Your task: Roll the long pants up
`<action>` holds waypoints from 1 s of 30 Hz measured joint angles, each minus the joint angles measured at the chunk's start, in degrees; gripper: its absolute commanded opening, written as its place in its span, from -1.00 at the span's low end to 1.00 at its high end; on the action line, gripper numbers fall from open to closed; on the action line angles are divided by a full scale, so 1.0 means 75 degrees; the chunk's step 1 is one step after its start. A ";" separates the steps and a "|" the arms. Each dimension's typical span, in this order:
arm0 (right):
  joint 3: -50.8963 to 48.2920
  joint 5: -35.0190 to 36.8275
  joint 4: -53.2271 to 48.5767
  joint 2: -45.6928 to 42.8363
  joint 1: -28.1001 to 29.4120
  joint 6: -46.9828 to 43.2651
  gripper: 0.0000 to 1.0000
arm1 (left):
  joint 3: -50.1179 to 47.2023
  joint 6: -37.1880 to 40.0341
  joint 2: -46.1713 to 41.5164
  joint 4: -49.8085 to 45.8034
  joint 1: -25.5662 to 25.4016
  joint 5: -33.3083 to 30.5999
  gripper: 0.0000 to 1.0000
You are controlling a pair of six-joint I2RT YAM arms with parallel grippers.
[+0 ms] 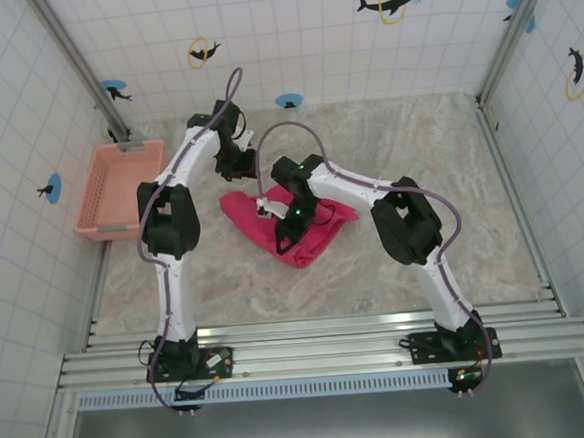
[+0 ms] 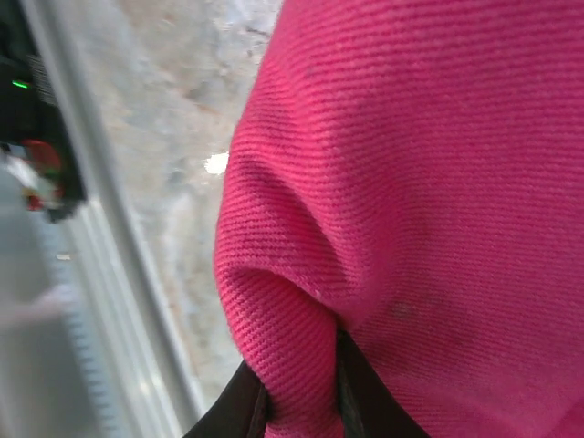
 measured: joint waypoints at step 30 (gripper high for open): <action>-0.5251 -0.2512 0.5907 -0.1393 -0.3558 0.5286 -0.76 | 0.0670 -0.0286 -0.0090 -0.0149 -0.1227 -0.0160 0.23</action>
